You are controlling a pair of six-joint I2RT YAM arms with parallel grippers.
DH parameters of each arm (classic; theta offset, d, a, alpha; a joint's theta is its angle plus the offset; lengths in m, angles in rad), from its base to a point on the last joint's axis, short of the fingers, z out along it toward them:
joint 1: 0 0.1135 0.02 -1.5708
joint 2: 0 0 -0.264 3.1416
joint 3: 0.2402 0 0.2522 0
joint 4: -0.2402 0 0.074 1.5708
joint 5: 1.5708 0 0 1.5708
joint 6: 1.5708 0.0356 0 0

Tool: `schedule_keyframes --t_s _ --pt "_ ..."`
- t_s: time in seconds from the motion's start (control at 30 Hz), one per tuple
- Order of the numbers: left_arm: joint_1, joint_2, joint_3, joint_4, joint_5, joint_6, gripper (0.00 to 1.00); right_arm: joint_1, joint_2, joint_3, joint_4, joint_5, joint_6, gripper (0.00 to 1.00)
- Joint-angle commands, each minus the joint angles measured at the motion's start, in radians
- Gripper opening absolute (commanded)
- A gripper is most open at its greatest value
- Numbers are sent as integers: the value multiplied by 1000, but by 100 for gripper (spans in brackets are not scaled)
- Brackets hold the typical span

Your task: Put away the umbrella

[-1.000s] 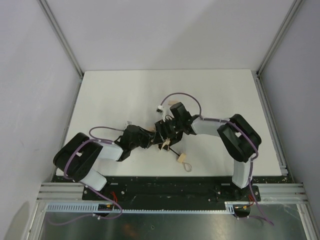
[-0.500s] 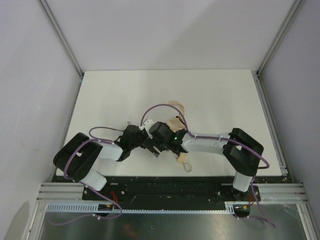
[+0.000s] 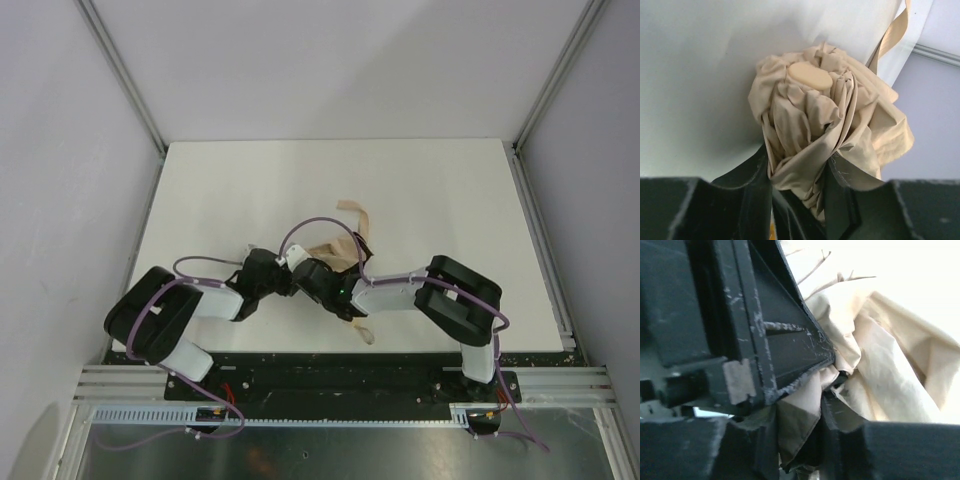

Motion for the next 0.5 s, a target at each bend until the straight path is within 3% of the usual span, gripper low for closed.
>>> schedule_keyframes --t_s 0.0,0.07,0.13,0.33,0.47 --pt "9 -40 -36 -194 8 60 0 -62 74 -75 -48 -101 -15 7" --pt "32 -77 -39 -194 11 85 5 -98 60 -104 -35 -245 -10 2" --pt "58 -119 -42 -193 22 120 19 -135 43 -138 -6 -425 -5 0" --pt "126 -315 -86 -195 16 209 90 -264 68 -155 72 -917 101 0" --pt "140 -417 -92 -212 21 239 99 -344 138 -157 166 -1157 261 0"
